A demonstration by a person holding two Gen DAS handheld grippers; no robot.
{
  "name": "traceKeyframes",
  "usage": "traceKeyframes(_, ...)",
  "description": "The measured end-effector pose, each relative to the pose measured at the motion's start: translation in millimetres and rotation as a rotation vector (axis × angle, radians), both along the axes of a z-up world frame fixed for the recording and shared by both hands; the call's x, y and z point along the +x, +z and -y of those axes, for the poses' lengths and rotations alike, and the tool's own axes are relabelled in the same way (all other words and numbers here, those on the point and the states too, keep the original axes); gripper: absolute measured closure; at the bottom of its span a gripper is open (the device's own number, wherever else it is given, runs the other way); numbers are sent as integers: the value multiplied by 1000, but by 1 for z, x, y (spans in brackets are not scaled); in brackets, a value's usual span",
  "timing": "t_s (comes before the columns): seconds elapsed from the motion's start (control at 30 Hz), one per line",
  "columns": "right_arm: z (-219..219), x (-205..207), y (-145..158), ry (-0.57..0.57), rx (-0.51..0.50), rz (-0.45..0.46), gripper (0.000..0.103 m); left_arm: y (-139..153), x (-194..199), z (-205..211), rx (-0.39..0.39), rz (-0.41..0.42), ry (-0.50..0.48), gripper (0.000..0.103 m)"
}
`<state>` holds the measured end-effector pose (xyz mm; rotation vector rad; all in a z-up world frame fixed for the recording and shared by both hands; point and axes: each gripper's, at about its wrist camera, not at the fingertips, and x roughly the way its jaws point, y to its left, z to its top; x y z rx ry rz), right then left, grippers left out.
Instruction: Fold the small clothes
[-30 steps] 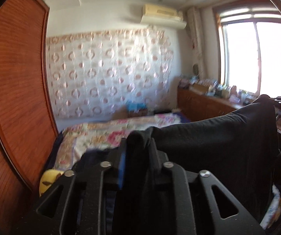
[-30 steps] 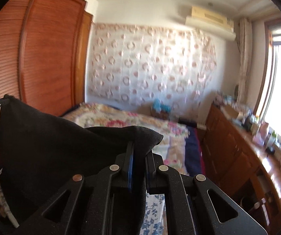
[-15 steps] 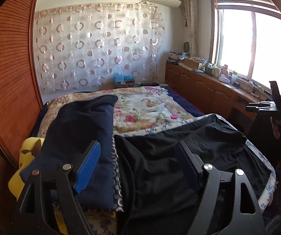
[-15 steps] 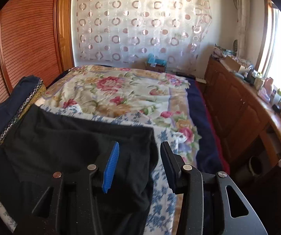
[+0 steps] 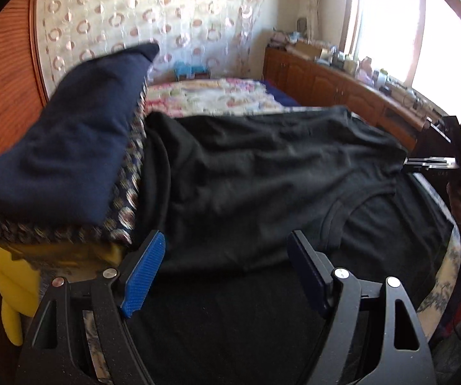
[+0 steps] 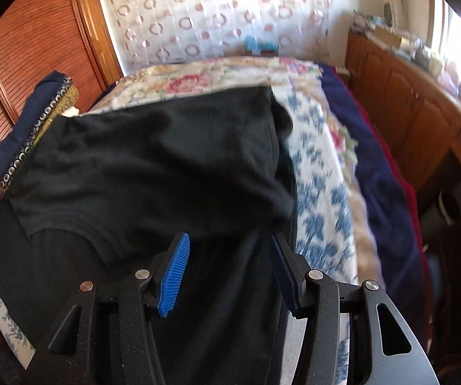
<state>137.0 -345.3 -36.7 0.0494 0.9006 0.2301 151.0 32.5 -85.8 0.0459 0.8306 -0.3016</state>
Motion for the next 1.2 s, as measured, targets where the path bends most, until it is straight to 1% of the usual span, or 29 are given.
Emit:
traceKeyframes(0.07, 3, 11, -2, -8, 15, -14, 50, -9, 2, 4, 18, -33, -1, 24)
traceKeyframes(0.23, 11, 38, 7, -29, 52, -17, 50, -18, 3, 4, 20, -62, 2, 24)
traceKeyframes(0.37, 10, 56, 13, -30, 53, -3, 50, -26, 5, 5, 50, -82, 16, 24)
traceKeyframes(0.43, 9, 57, 15, -30, 58, 14, 50, -33, 5, 5, 56, -93, 16, 24)
traceKeyframes(0.57, 10, 56, 9, -29, 78, 33, 50, -35, -2, 11, 109, -58, 6, 23)
traceKeyframes(0.67, 10, 52, 8, -27, 74, 46, 50, -35, -1, 10, 106, -63, 5, 21)
traceKeyframes(0.7, 8, 48, 3, -29, 70, 49, 50, -36, 0, 11, 107, -64, 4, 20)
traceKeyframes(0.73, 9, 49, 3, -29, 64, 56, 50, -36, 0, 11, 108, -64, 3, 20)
traceKeyframes(0.77, 5, 38, 0, -26, 53, 67, 50, -35, 0, 12, 108, -64, 3, 20)
traceKeyframes(0.87, -4, 30, -7, -25, 20, 79, 50, -35, -1, 11, 108, -63, 3, 20)
traceKeyframes(0.97, -17, 36, -12, -26, -15, 80, 49, -35, 1, 12, 109, -63, 3, 20)
traceKeyframes(1.2, -22, 35, -11, -25, -56, 83, 49, -35, 1, 12, 109, -62, 3, 19)
